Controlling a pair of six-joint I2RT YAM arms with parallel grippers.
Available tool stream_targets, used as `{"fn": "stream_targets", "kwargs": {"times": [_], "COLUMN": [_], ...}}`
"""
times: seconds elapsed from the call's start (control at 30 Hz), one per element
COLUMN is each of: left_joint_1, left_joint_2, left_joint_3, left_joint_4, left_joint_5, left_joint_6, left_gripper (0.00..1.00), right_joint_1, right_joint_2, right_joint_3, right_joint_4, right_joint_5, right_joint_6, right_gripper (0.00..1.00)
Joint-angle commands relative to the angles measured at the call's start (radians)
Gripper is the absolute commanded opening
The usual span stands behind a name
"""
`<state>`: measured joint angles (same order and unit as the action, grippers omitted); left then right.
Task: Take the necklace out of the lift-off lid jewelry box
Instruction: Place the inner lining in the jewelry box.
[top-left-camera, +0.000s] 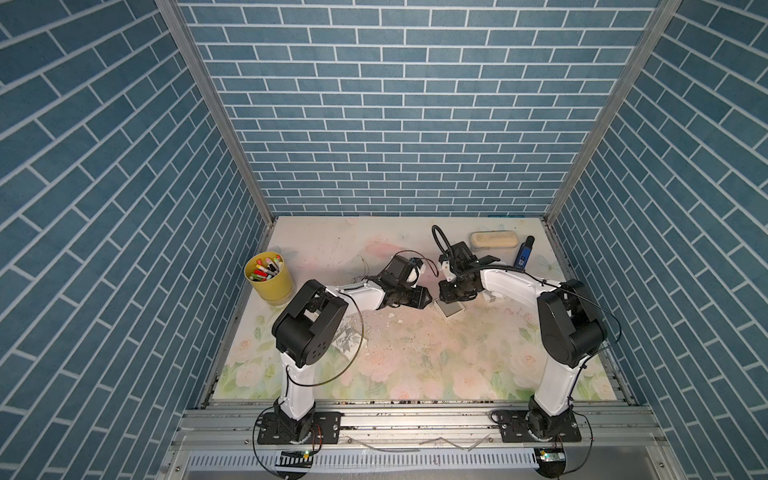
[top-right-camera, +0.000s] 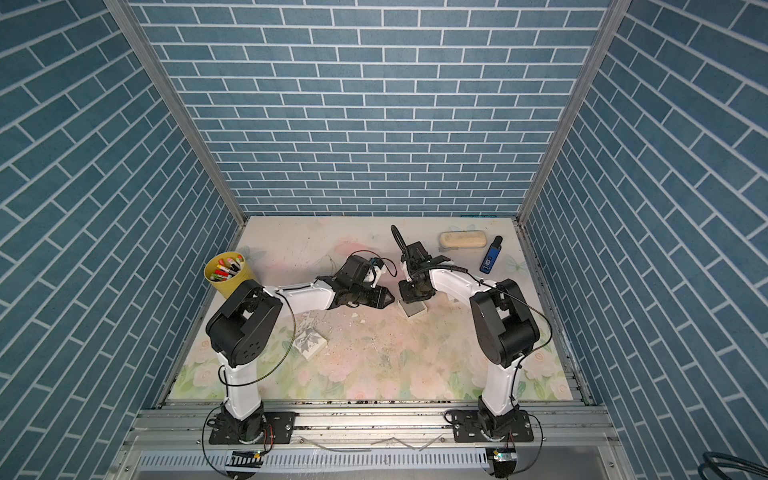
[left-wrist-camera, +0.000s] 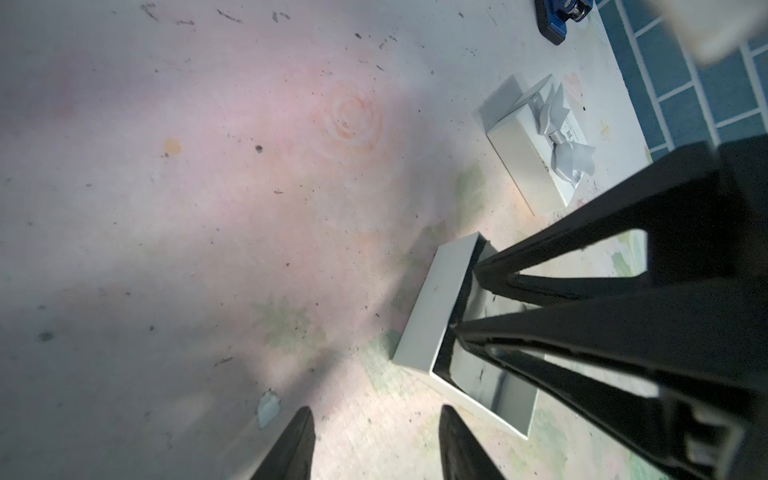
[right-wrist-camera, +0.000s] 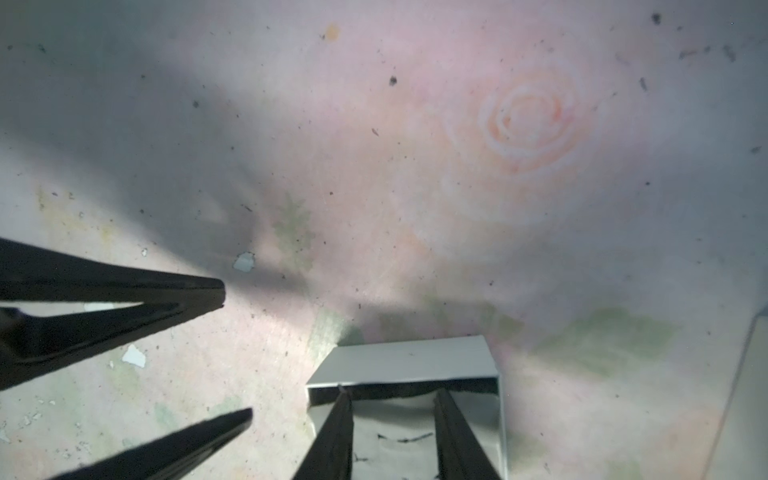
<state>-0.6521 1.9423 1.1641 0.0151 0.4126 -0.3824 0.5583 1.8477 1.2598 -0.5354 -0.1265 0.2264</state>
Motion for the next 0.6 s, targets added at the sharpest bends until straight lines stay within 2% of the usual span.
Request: {"fn": "stream_targets", "kwargs": {"times": [0.0,0.57], "left_joint_1": [0.005,0.006], "left_joint_2": [0.014,0.000], "left_joint_3": [-0.007,-0.002], "left_joint_4": [0.000,-0.016], "left_joint_5": [0.006,-0.014], "left_joint_6": [0.002,0.008], "left_gripper": [0.49,0.49], "right_joint_1": [0.005,0.008], "right_joint_2": [-0.006,-0.010], "right_joint_3": [-0.032,-0.060], "right_joint_4": [0.001,0.036], "right_joint_5": [0.014,0.033], "right_joint_6": [-0.021,-0.021], "right_gripper": [0.34,0.42]}}
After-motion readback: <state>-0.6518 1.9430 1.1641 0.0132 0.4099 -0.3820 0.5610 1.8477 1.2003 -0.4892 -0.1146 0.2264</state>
